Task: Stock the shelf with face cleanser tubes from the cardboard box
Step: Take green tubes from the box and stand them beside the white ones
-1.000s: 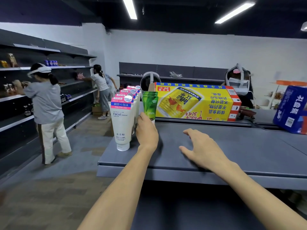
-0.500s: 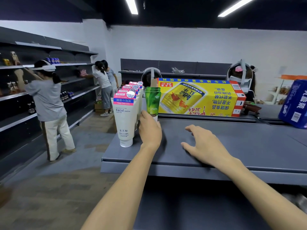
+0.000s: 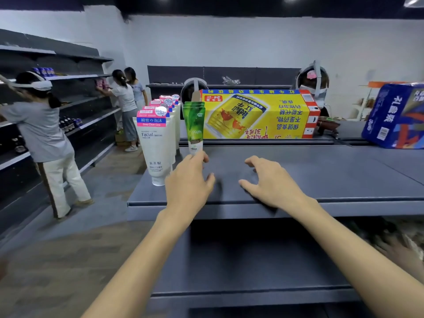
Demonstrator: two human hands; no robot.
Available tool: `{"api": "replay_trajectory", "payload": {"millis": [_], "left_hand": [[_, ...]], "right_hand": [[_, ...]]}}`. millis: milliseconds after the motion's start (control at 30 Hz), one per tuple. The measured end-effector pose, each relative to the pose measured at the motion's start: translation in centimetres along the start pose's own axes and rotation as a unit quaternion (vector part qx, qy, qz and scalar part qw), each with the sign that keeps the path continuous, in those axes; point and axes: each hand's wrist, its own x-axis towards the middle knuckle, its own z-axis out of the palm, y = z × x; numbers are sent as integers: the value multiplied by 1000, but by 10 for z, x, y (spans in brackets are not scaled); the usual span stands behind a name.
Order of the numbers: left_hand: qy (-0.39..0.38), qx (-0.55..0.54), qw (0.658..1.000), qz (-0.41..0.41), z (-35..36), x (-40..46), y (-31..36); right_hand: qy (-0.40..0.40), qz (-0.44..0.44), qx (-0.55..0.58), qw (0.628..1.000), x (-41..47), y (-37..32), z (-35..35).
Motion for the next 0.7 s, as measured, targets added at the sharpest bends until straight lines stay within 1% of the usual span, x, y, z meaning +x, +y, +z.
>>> {"api": "replay_trajectory", "payload": {"millis": [133, 267, 367, 433, 533, 633, 700], "left_hand": [[-7, -16, 1000, 21, -15, -20, 8], [-16, -43, 999, 28, -20, -62, 8], [-54, -65, 996, 25, -5, -110, 0], [-91, -69, 993, 16, 13, -143, -8], [-189, -68, 979, -21, 48, -192, -22], [-294, -63, 952, -64, 86, -241, -38], [-345, -63, 932, -88, 105, -270, -51]], "right_hand": [[15, -4, 9, 1000, -17, -4, -3], [64, -18, 51, 996, -65, -7, -1], [119, -38, 78, 989, -116, -9, 13], [122, -37, 87, 988, -151, -8, 33], [68, -2, 96, 993, -201, -1, 76], [-36, 67, 93, 993, -245, 13, 128], [-116, 128, 97, 980, -269, 25, 161]]}}
